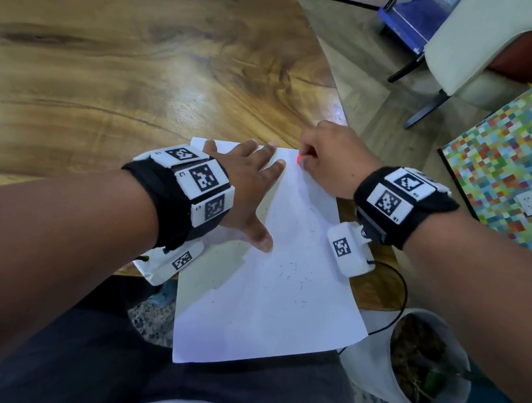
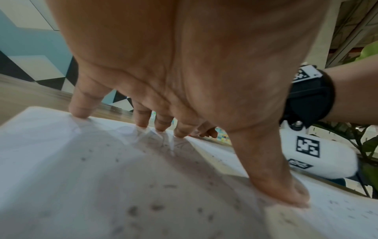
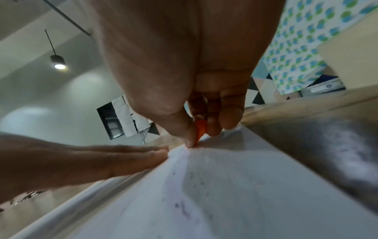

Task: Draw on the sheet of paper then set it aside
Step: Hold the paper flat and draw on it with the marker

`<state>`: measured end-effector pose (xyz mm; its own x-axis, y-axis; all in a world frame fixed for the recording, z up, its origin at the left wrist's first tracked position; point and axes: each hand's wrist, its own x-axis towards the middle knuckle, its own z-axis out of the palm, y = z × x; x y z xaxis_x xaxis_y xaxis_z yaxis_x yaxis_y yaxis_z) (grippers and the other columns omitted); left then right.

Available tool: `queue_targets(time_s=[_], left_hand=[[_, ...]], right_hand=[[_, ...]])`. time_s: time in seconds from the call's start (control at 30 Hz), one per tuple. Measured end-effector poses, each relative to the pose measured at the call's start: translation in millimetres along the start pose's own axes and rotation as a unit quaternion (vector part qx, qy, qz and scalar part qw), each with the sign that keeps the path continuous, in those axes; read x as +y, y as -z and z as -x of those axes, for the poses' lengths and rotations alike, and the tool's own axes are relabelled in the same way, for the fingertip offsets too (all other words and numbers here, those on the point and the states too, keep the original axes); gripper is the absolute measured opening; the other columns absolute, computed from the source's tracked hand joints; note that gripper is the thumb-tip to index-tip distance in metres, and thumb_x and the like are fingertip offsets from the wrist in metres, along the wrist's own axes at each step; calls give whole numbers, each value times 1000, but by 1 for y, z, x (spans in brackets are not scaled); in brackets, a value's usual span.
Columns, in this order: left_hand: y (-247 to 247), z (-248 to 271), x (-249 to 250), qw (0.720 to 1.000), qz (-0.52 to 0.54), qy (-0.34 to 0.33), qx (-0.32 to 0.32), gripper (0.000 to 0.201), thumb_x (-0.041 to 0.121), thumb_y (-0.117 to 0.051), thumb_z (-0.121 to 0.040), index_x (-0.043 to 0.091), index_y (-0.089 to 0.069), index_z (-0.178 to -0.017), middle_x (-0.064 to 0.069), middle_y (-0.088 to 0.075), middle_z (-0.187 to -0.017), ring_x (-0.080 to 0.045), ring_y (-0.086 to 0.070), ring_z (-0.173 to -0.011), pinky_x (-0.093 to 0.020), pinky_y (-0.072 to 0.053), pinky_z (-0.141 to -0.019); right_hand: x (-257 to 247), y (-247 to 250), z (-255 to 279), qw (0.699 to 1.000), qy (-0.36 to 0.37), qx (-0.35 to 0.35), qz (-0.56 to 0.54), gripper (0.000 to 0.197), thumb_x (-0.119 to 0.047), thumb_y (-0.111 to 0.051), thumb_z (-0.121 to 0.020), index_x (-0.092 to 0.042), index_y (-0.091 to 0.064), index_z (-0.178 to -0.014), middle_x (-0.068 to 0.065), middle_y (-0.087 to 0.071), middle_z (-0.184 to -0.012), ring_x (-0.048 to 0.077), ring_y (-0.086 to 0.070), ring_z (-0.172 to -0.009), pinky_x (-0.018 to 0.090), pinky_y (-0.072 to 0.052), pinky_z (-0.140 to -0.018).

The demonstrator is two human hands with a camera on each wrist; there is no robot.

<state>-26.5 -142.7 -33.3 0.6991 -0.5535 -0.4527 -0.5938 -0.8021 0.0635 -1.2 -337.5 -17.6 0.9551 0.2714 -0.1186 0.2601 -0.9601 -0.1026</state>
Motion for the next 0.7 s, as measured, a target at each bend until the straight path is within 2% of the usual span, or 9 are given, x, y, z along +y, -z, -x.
queue_targets(time_s=[0.03, 0.07, 0.17, 0.27, 0.33, 0.43, 0.53, 0.63, 0.7], left_hand=[[0, 0, 0, 1000, 0, 1, 1, 139, 89, -65, -62, 25, 8, -161, 1, 19, -169, -23, 10, -156, -70, -19, -115], [0, 0, 1, 1000, -1, 1, 1, 139, 89, -65, -62, 26, 8, -161, 1, 19, -169, -23, 10, -156, -71, -19, -115], [2, 0, 1, 1000, 2, 5, -8, 138, 87, -66, -63, 26, 10, -161, 1, 20, -169, -22, 12, -156, -71, -18, -114], [2, -1, 2, 1000, -1, 3, -12, 138, 87, -66, -65, 25, 11, -161, 0, 21, -169, -23, 12, -156, -71, -17, -115], [2, -1, 2, 1000, -3, 2, -8, 137, 87, -65, -65, 25, 11, -161, 0, 20, -169, -23, 12, -156, -71, -17, -115], [0, -1, 1, 1000, -6, -1, 0, 137, 89, -64, -63, 26, 9, -161, 0, 19, -169, -24, 10, -156, -71, -20, -114], [-1, -1, 0, 1000, -7, -2, 2, 138, 91, -63, -62, 26, 8, -161, 0, 18, -169, -23, 9, -156, -73, -21, -113], [-1, -1, 0, 1000, 0, 0, 4, 137, 89, -64, -63, 26, 7, -161, 0, 17, -169, -23, 10, -156, -73, -20, -113], [-1, 0, 0, 1000, 1, -1, 4, 137, 89, -64, -63, 26, 8, -161, 0, 18, -169, -23, 9, -156, -72, -20, -113]], right_hand=[[-2, -1, 2, 1000, 8, -4, 5, 8, -23, -56, -91, -24, -57, -83, -4, -49, -94, 15, -47, -88, 41, -40, -100], [-5, -2, 8, 1000, 19, -11, 5, 8, -23, -55, -90, -25, -57, -82, -5, -49, -92, 14, -47, -87, 45, -42, -100], [-19, -7, 38, 996, 72, -42, -13, 8, -20, -55, -90, -18, -61, -85, -5, -46, -88, 19, -51, -81, 42, -47, -79], [-30, -10, 60, 988, 126, -81, -34, 7, -22, -57, -89, -18, -61, -86, -5, -47, -89, 18, -51, -79, 41, -48, -73], [-27, -9, 53, 990, 115, -82, -29, 7, -23, -57, -89, -19, -60, -84, -5, -48, -88, 19, -52, -82, 41, -49, -75], [-11, -5, 27, 998, 53, -31, -21, 7, -23, -57, -89, -23, -57, -81, -4, -49, -89, 21, -53, -87, 43, -49, -82], [-3, -4, 15, 1000, 8, -28, -11, 11, -29, -55, -89, -30, -51, -79, -6, -48, -91, 20, -53, -89, 43, -50, -84], [-14, -5, 30, 999, 29, -39, -24, 7, -25, -56, -89, -24, -57, -82, -9, -44, -87, 19, -52, -86, 35, -46, -79], [-27, -8, 49, 994, 64, -73, -46, 6, -23, -58, -89, -19, -62, -87, -8, -45, -88, 14, -49, -82, 30, -42, -75]])
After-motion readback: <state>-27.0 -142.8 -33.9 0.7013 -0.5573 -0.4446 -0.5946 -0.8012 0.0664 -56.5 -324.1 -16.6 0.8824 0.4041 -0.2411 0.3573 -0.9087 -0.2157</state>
